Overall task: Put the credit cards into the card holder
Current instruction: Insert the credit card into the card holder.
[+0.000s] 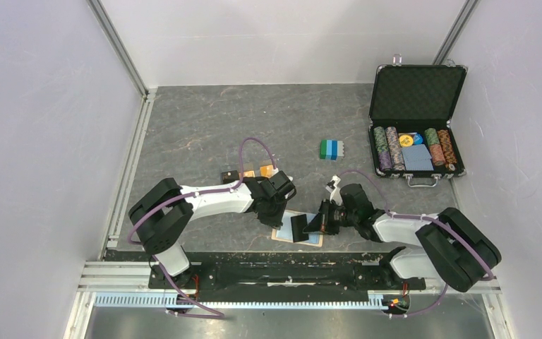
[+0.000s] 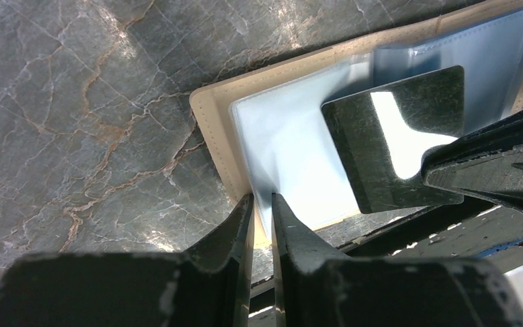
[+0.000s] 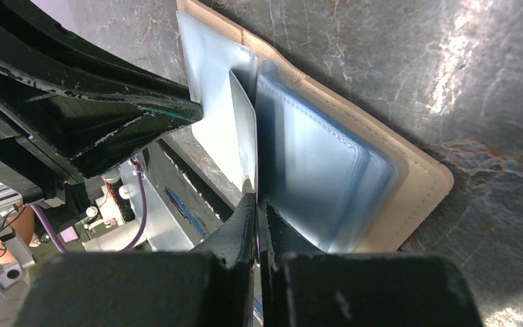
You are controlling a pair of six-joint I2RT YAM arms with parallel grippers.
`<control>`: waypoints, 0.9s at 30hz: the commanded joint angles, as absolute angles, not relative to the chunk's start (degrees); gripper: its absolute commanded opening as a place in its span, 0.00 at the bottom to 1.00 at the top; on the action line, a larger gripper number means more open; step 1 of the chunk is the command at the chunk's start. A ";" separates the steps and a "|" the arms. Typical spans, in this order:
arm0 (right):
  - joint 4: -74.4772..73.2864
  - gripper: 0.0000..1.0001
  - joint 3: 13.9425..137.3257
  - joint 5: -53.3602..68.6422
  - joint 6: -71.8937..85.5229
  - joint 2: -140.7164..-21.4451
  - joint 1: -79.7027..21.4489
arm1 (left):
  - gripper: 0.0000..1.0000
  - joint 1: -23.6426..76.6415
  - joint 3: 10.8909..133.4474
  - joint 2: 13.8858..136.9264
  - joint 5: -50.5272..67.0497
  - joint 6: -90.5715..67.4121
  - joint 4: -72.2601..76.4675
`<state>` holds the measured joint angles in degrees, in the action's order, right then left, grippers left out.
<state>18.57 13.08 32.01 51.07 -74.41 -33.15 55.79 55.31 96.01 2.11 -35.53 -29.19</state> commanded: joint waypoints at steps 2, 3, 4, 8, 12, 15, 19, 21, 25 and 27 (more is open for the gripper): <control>20.35 0.00 14.48 30.59 49.65 -76.60 -33.05 | 0.21 56.34 54.96 97.55 0.24 -37.14 -30.84; 20.64 0.00 14.29 30.53 50.07 -76.45 -32.95 | 0.21 56.34 54.93 97.50 -1.04 -37.25 -30.85; 20.57 0.00 14.31 30.46 50.22 -76.26 -32.96 | 0.21 56.34 54.85 97.48 -1.30 -37.27 -30.85; 16.35 0.00 13.84 29.56 49.86 -73.27 -32.61 | 0.19 56.34 54.85 97.48 -1.68 -37.59 -31.23; 11.64 0.00 12.68 28.16 49.58 -68.33 -31.77 | 0.15 56.34 55.06 97.81 -2.10 -37.67 -31.47; 9.51 0.00 12.08 27.69 49.68 -65.96 -31.47 | 0.12 56.29 55.28 98.27 -2.10 -37.62 -31.60; 9.20 0.00 12.03 28.55 49.28 -66.95 -31.46 | 0.12 56.34 55.55 98.80 -2.06 -37.58 -31.73; 9.46 0.00 12.04 29.06 49.27 -67.98 -31.47 | 0.11 56.34 55.63 98.91 -2.18 -37.54 -31.87; 11.20 0.00 11.63 30.22 49.64 -69.18 -31.46 | 0.11 56.34 55.62 98.82 -2.31 -37.66 -31.90; 11.92 0.00 11.91 30.62 49.58 -70.13 -31.53 | 0.11 56.34 55.68 98.97 -2.20 -37.68 -31.90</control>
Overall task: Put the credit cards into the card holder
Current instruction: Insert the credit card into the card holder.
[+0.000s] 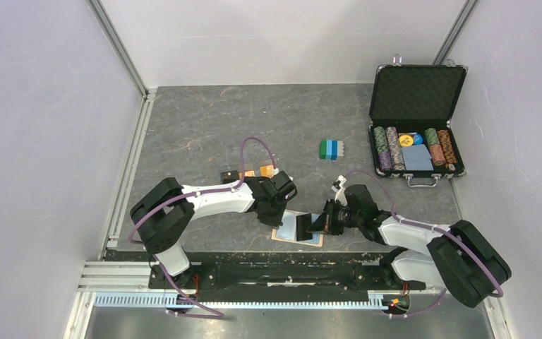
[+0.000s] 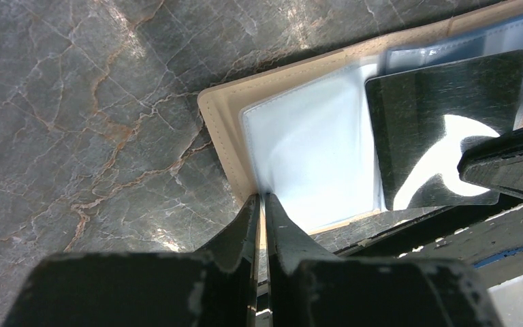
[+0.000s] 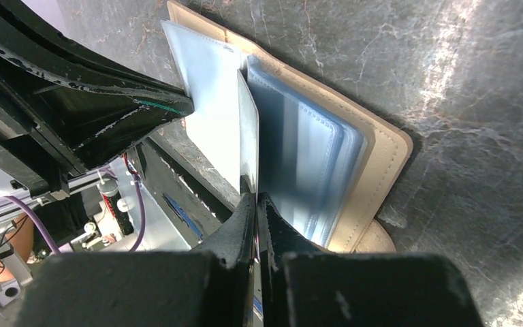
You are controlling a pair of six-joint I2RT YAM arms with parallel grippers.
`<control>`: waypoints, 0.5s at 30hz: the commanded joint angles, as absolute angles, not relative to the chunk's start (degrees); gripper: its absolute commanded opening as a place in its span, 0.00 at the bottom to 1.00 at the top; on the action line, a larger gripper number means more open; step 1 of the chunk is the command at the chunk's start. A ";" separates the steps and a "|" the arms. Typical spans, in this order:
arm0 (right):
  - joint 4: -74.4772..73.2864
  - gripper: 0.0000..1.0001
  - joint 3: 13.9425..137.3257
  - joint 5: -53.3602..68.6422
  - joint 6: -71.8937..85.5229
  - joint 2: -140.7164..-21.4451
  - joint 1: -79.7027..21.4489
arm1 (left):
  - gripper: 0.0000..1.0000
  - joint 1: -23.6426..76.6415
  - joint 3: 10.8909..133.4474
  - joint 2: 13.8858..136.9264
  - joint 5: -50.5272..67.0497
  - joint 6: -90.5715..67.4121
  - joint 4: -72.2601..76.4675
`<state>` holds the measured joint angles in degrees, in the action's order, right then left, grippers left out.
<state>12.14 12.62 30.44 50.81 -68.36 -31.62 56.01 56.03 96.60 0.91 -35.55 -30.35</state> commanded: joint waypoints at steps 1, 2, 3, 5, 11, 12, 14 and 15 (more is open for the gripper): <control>12.16 0.00 11.95 30.88 49.59 -70.68 -31.46 | 0.11 56.32 55.73 99.04 -2.16 -37.70 -31.90; 12.81 0.00 11.99 31.22 49.69 -71.46 -31.47 | 0.11 56.29 55.77 99.10 -2.14 -37.62 -31.90; 13.50 0.00 11.92 31.61 49.85 -72.05 -31.46 | 0.11 56.34 55.78 99.06 -2.10 -37.62 -31.90; 15.32 0.00 11.95 32.39 50.39 -73.69 -31.53 | 0.11 56.34 55.81 99.11 -2.04 -37.53 -31.91; 20.43 0.00 12.71 33.76 51.49 -76.56 -31.55 | 0.11 56.42 55.81 99.17 -2.10 -37.58 -31.90; 20.52 0.00 12.88 33.52 51.21 -76.84 -31.55 | 0.11 56.40 55.81 99.19 -2.05 -37.55 -31.90; 21.26 0.00 13.21 33.32 50.85 -77.38 -31.55 | 0.11 56.43 55.81 99.11 -2.08 -37.57 -31.90; 21.36 0.00 13.39 33.16 50.65 -77.68 -31.57 | 0.11 56.43 55.81 99.06 -2.10 -37.53 -31.93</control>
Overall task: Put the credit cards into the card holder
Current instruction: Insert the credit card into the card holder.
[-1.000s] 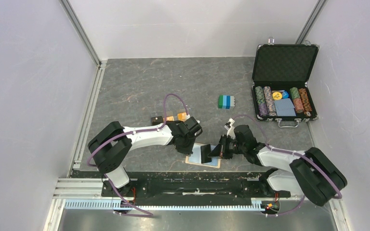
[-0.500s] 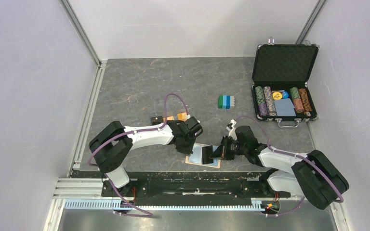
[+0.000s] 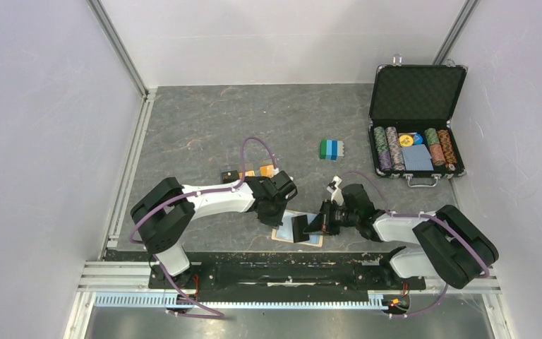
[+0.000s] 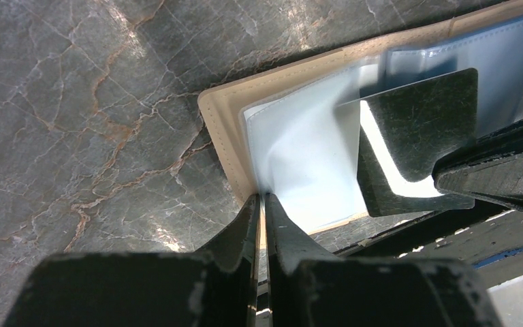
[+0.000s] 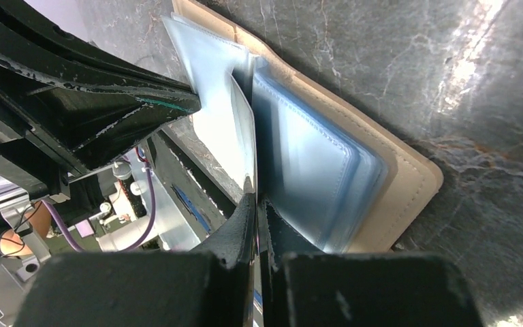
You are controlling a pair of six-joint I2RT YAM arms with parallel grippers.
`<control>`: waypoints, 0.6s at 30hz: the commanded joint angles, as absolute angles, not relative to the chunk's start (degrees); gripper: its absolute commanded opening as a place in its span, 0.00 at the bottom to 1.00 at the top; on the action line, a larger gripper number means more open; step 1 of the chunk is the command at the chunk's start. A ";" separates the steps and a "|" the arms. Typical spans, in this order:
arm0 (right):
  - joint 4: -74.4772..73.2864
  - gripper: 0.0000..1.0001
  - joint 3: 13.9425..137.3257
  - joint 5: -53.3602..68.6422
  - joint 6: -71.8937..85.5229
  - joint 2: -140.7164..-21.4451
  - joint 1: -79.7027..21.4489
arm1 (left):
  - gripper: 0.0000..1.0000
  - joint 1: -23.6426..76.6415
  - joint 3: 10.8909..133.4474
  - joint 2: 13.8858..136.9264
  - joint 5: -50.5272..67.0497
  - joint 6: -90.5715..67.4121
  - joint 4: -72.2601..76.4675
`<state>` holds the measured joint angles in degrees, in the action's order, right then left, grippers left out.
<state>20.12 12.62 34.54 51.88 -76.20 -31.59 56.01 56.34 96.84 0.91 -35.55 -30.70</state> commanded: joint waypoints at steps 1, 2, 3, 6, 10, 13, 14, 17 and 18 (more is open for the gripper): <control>21.72 0.00 13.35 32.82 50.63 -77.76 -31.55 | 0.12 56.41 55.85 99.00 -2.13 -37.58 -32.04; 22.28 0.00 13.16 32.62 50.69 -77.80 -31.55 | 0.12 56.43 55.81 99.01 -2.21 -37.67 -32.14; 22.33 0.00 13.20 32.00 50.64 -77.82 -31.55 | 0.12 56.43 55.81 98.91 -2.36 -37.76 -32.35; 22.58 0.00 13.24 30.51 50.75 -77.98 -31.51 | 0.13 56.43 55.89 98.71 -2.96 -38.07 -33.08; 23.70 0.00 12.99 28.22 51.59 -78.01 -31.55 | 0.13 56.43 55.86 98.53 -3.44 -38.58 -33.55; 24.96 0.00 12.59 26.60 52.45 -78.22 -31.55 | 0.13 56.43 55.90 98.55 -3.44 -38.85 -33.87; 25.68 0.00 12.38 26.26 52.78 -78.50 -31.55 | 0.13 56.41 55.98 98.55 -3.46 -38.85 -33.92; 29.02 0.00 11.32 25.81 54.66 -79.78 -31.54 | 0.14 56.43 56.16 98.65 -3.18 -39.01 -34.00; 30.19 0.00 11.13 25.96 55.21 -80.45 -31.55 | 0.14 56.42 56.38 98.63 -2.98 -39.02 -34.01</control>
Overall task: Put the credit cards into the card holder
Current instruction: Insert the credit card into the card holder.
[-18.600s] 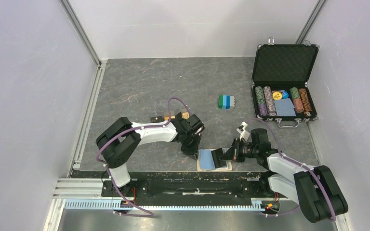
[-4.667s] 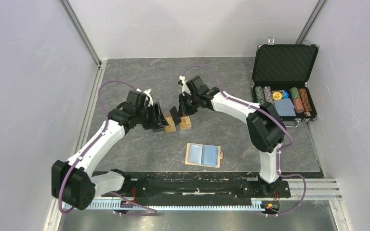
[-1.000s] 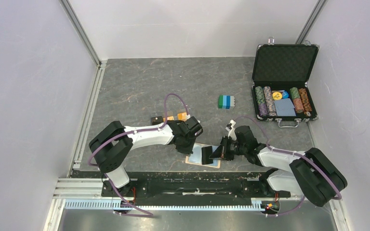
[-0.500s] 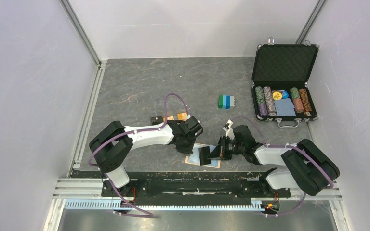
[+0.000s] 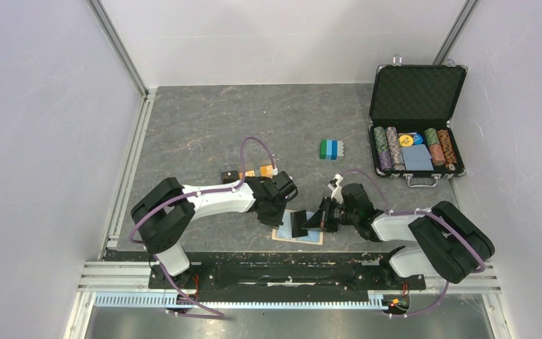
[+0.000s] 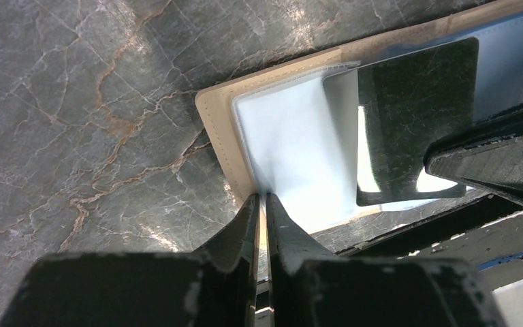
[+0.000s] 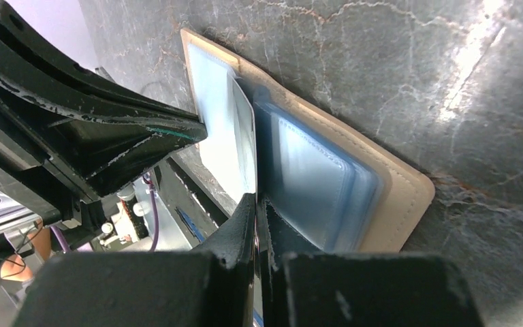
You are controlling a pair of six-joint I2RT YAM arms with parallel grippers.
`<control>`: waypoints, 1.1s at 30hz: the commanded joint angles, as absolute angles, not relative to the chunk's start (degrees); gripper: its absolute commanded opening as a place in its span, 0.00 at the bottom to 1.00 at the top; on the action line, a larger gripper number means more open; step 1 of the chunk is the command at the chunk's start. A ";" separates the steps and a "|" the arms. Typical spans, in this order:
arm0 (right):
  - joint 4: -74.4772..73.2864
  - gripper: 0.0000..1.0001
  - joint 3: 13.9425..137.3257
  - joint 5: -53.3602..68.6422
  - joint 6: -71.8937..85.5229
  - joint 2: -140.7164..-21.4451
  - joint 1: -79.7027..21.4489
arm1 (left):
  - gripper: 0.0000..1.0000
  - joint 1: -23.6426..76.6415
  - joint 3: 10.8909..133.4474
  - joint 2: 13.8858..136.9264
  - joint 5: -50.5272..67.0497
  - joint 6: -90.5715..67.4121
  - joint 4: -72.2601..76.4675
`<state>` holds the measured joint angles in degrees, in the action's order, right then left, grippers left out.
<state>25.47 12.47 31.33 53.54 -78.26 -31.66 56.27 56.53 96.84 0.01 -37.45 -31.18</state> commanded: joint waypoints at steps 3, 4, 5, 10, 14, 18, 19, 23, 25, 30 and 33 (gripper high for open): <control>32.74 0.00 10.59 26.36 56.43 -82.00 -31.63 | 0.14 56.43 56.90 98.75 -2.40 -39.32 -34.17; 33.47 0.00 10.35 26.39 56.84 -82.31 -31.72 | 0.14 56.40 57.11 98.80 -2.31 -39.41 -34.19; 34.02 0.00 10.16 26.39 57.16 -82.61 -31.94 | 0.14 56.43 57.34 98.73 -2.12 -39.50 -34.19; 35.61 0.00 10.27 25.94 58.15 -83.86 -33.96 | 0.16 56.42 58.35 98.45 -1.08 -40.18 -34.28; 36.61 0.00 10.91 26.01 58.61 -85.02 -34.74 | 0.18 56.38 58.63 98.13 -0.68 -40.53 -34.28; 38.86 0.00 11.62 26.76 59.47 -86.38 -36.03 | 0.23 56.34 58.45 97.58 -0.79 -41.17 -34.27; 38.93 0.00 12.00 26.82 59.49 -86.67 -36.42 | 0.23 56.34 58.45 97.49 -0.77 -41.39 -34.28; 37.41 0.00 13.46 26.89 58.39 -86.72 -37.25 | 0.23 56.17 58.45 96.69 -0.48 -41.91 -34.19; 35.38 0.00 14.29 26.74 57.24 -86.26 -37.39 | 0.25 55.92 58.45 96.06 -0.26 -42.08 -34.17; 27.26 0.13 17.06 25.41 53.09 -84.27 -37.68 | 0.30 54.92 58.36 95.04 2.20 -42.09 -33.75; 22.55 0.21 18.61 24.05 50.65 -82.68 -37.92 | 0.31 54.29 57.94 94.62 3.95 -42.20 -32.74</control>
<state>30.85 15.73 27.73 56.03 -84.97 -37.41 55.16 57.60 97.06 1.67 -40.05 -33.21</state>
